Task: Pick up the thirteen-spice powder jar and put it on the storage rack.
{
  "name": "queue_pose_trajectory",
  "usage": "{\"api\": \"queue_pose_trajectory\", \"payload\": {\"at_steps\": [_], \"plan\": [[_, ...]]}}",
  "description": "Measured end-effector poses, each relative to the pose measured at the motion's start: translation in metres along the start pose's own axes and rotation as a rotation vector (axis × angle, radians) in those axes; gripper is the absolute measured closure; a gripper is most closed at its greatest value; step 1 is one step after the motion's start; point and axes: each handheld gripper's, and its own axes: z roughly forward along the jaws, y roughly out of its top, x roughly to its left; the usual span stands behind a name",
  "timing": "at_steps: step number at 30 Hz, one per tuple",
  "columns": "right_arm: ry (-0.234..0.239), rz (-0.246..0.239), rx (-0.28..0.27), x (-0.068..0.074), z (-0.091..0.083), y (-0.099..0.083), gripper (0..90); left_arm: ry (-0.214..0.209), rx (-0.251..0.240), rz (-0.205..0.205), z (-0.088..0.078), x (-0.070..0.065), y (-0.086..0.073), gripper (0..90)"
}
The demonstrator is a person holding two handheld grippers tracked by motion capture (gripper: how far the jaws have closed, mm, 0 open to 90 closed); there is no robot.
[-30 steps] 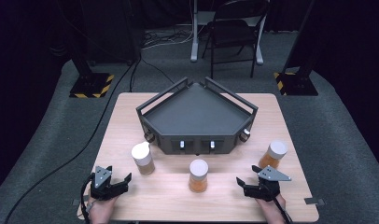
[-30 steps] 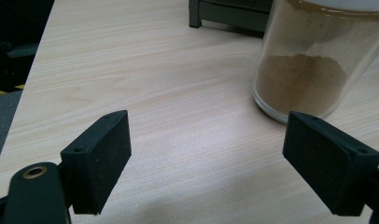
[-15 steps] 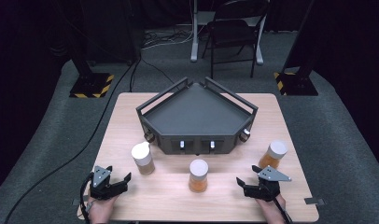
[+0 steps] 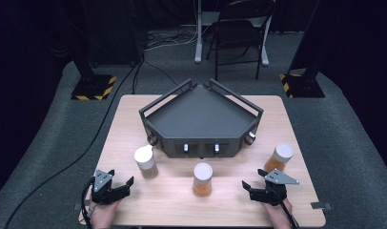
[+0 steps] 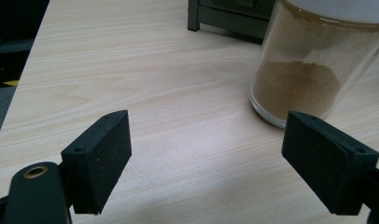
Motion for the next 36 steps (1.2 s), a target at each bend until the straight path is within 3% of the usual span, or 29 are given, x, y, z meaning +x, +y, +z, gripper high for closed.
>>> {"api": "queue_pose_trajectory", "payload": {"at_steps": [17, 25, 31, 36], "plan": [[0.002, 0.006, 0.005, -0.001, 0.000, 0.001, 15.6, -0.009, -0.015, -0.001, -0.001, 0.002, -0.003, 15.7], [-0.037, -0.065, 0.031, 0.013, 0.004, 0.006, 16.2, -0.007, -0.016, 0.006, 0.002, 0.000, -0.001, 15.7], [-0.018, -0.032, 0.007, 0.007, 0.002, 0.002, 15.9, -0.002, -0.023, 0.027, -0.004, -0.006, -0.005, 15.6], [-0.011, -0.012, 0.008, 0.003, 0.003, 0.002, 16.0, -0.008, -0.019, 0.024, -0.003, -0.002, -0.004, 15.6]]}}
